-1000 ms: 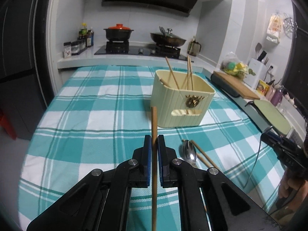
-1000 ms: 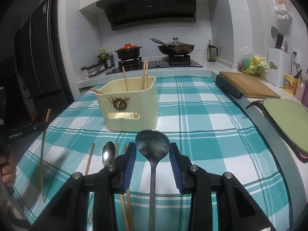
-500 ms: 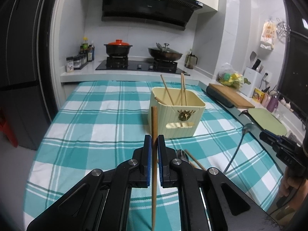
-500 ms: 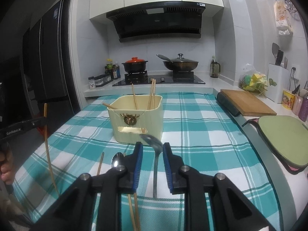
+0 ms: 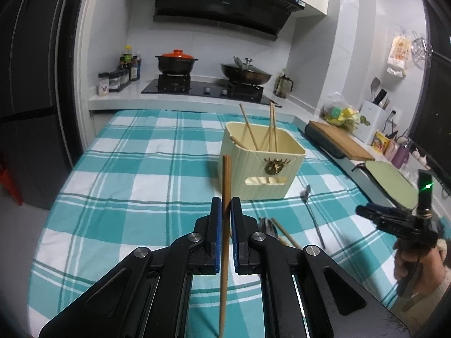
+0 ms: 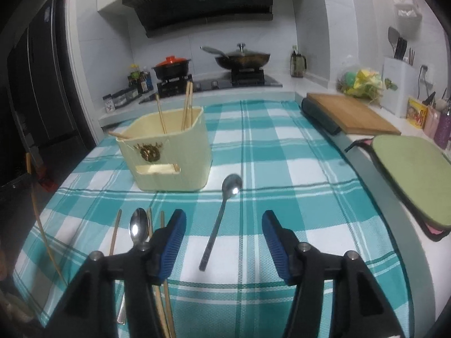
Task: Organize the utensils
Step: 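Lift the spoon and chopstick and carry both toward the cream holder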
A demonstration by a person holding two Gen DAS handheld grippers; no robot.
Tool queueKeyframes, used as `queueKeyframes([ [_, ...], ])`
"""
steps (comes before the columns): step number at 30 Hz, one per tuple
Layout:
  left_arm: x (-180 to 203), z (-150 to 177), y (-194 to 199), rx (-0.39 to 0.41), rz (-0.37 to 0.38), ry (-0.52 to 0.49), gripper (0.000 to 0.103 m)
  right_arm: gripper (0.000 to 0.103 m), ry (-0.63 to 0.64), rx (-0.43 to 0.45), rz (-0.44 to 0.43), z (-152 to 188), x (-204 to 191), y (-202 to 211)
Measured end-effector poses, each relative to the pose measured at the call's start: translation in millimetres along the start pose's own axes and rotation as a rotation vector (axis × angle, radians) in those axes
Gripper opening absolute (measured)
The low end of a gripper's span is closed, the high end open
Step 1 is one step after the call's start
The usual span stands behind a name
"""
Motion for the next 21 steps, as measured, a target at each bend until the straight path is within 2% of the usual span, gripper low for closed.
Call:
queueKeyframes([
  [1, 1, 0, 0, 0.000, 0.003, 0.000, 0.005, 0.058, -0.007, -0.045, -0.004, -1, 1, -16],
  [4, 4, 0, -1, -0.002, 0.007, -0.008, 0.005, 0.058, 0.005, -0.106, 0.023, -1, -3, -62],
  [7, 6, -1, -3, -0.007, 0.009, -0.014, 0.005, 0.058, -0.002, -0.139, 0.065, -9, -8, -112],
  [10, 5, -1, -4, -0.012, 0.006, -0.012, 0.005, 0.058, -0.027, -0.191, 0.071, -21, -13, -159],
  [12, 3, -1, -6, -0.016, 0.005, -0.005, 0.005, 0.058, -0.024, -0.200, 0.111, -25, -16, -180],
  [14, 2, -2, -9, -0.019, 0.002, -0.001, 0.005, 0.058, -0.024, -0.213, 0.127, -26, -18, -195],
  [15, 1, -2, -11, -0.021, 0.001, 0.000, 0.005, 0.055, -0.014, -0.210, 0.126, -26, -20, -200],
  [16, 1, -2, -12, -0.022, 0.001, 0.001, 0.005, 0.050, 0.015, -0.195, 0.139, -26, -24, -201],
  [17, 1, -2, -13, -0.023, 0.003, 0.003, 0.005, 0.035, 0.050, -0.188, 0.162, -24, -28, -202],
  [21, 0, -3, -10, -0.011, 0.010, 0.001, 0.005, 0.035, 0.040, -0.145, 0.116, -26, -25, -183],
])
Point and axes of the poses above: each gripper's, at about its wrist camera, not at the fingertips, and y roughly against the way its jaws point, x to its right, z to its underside, the point moved 2 cm from there along -y, roughly the way its jaws point, and after that the axes turned 14 degrees about -y, right-handed, at the moved point
